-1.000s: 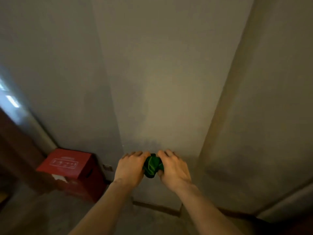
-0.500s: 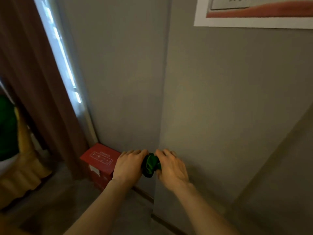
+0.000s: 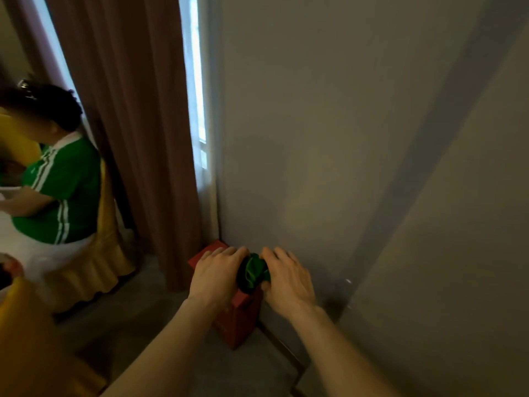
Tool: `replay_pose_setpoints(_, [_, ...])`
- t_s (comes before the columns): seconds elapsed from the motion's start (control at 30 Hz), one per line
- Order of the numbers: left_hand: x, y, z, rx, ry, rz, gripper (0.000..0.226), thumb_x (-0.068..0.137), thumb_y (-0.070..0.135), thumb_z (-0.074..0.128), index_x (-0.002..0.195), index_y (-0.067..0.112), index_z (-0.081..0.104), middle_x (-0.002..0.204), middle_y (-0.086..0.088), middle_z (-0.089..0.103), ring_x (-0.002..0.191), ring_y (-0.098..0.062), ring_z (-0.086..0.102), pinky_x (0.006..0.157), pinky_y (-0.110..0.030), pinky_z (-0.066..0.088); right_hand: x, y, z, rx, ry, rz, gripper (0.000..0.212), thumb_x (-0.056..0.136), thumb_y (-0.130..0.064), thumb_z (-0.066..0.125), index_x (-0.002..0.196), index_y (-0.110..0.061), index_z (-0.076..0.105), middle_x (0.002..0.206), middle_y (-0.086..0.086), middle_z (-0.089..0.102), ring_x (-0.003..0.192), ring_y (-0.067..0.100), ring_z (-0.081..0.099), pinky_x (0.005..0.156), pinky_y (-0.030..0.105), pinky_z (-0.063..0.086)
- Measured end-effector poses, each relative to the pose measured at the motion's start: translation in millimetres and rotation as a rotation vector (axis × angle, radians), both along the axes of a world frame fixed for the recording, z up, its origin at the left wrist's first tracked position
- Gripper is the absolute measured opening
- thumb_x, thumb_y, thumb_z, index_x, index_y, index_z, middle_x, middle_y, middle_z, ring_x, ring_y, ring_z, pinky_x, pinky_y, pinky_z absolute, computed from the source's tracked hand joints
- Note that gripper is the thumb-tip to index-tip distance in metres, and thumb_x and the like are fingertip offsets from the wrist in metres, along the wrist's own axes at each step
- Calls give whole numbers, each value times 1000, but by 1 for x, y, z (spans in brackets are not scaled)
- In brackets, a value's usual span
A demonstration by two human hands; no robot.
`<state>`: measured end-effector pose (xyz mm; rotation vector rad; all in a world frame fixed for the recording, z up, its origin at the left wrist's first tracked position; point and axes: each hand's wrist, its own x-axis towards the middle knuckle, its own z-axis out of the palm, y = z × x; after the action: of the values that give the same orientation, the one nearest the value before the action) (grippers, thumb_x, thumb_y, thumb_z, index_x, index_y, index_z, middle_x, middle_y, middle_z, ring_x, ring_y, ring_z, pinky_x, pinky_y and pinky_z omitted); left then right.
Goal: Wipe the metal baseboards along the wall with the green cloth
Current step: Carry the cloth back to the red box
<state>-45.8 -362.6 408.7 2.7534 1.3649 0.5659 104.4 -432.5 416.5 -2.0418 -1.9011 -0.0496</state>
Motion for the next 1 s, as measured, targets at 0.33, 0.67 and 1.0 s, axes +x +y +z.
replay_pose_setpoints(0.33, [-47, 105, -24, -43, -28, 51, 37, 81, 22, 75, 114, 27, 58, 99, 2, 67, 93, -23, 64, 75, -35, 44, -48, 117, -20, -39, -2, 56, 41, 79, -16, 69, 111, -24, 44, 107, 1, 51, 99, 25, 49, 65, 37, 45])
replay_pose_setpoints(0.67, [-33, 209, -69, -118, 18, 83, 39, 80, 23, 74, 115, 26, 56, 100, 0, 68, 94, -26, 63, 78, -38, 46, -31, 231, -74, -111, -19, 78, 53, 71, -17, 76, 110, -28, 41, 99, -2, 51, 92, 23, 51, 62, 42, 54])
replay_pose_setpoints(1.0, [18, 320, -162, -229, 167, 97, 36, 88, 23, 65, 121, 26, 52, 109, 2, 65, 104, -25, 60, 85, -38, 43, 28, 337, -167, -254, 58, 133, 50, 74, -20, 74, 113, -25, 44, 105, 1, 52, 95, 26, 50, 61, 37, 44])
